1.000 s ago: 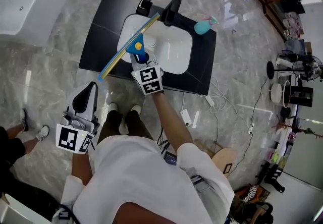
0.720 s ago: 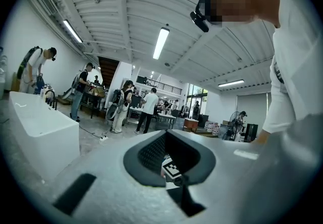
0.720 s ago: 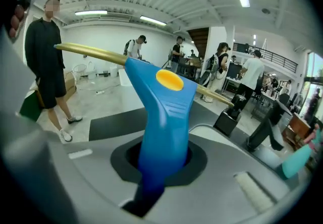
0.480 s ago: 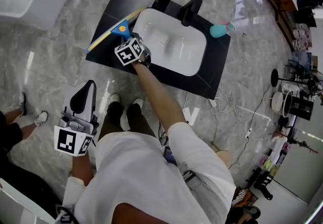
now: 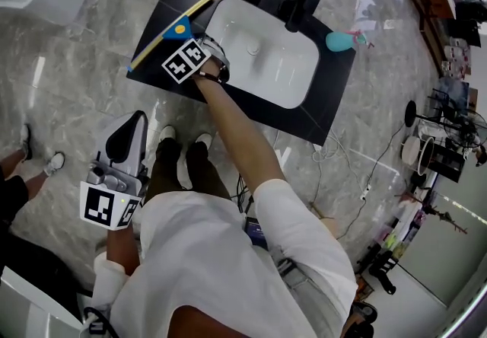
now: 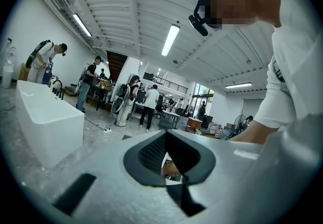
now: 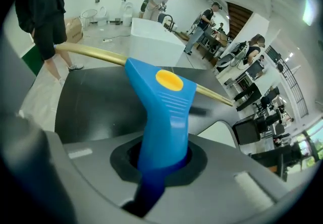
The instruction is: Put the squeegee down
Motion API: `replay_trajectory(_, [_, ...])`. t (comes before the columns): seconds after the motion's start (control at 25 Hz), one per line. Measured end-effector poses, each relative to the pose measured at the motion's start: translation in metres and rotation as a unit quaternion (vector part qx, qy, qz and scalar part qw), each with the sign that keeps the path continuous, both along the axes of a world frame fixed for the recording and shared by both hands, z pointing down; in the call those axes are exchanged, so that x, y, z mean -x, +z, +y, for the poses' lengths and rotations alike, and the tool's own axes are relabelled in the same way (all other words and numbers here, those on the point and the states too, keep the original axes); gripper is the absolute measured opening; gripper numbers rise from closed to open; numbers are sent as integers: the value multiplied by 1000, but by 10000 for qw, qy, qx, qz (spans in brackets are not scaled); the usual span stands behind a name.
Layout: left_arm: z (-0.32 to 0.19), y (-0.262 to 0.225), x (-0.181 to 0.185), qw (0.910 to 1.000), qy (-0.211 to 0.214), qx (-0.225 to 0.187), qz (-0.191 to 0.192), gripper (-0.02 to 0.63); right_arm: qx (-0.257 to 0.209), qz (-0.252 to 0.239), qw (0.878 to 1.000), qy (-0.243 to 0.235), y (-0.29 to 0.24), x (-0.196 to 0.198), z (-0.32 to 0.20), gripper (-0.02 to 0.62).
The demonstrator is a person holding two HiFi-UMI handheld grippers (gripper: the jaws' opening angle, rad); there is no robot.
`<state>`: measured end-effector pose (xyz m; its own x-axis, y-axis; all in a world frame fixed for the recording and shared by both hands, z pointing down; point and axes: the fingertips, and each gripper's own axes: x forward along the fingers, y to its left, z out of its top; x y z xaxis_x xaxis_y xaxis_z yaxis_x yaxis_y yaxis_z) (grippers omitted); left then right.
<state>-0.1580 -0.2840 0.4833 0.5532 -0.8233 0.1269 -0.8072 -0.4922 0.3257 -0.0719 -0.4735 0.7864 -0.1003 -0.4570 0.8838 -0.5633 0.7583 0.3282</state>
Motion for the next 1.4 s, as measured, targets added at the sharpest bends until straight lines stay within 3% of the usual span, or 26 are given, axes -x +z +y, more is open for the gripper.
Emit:
replay_trajectory(0.32, [2, 3, 3, 10000, 2, -9, 92, 6, 14, 275, 9995, -126, -2, -5, -2, 97])
replay_trajectory(0.6, [4, 1, 7, 10000, 16, -21, 93, 6, 98, -49, 9999, -114, -7, -3, 3, 209])
replay_trajectory(0.76, [4, -1, 3, 9999, 71, -40, 108, 6, 58, -393, 9991, -146, -14, 2, 7, 233])
replay_trajectory(1.08, [2, -5, -2, 9997, 166, -114, 114, 6, -230, -876, 9958, -118, -35, 9, 6, 233])
replay_trajectory(1.2, [3, -7, -3, 9996, 199, -134, 123, 6, -361, -1030, 9939, -141, -44, 9, 11, 205])
replay_trajectory(1.4, [5, -13, -6, 9994, 266, -200, 126, 6, -846, -1734, 9812, -17, -82, 11, 29, 161])
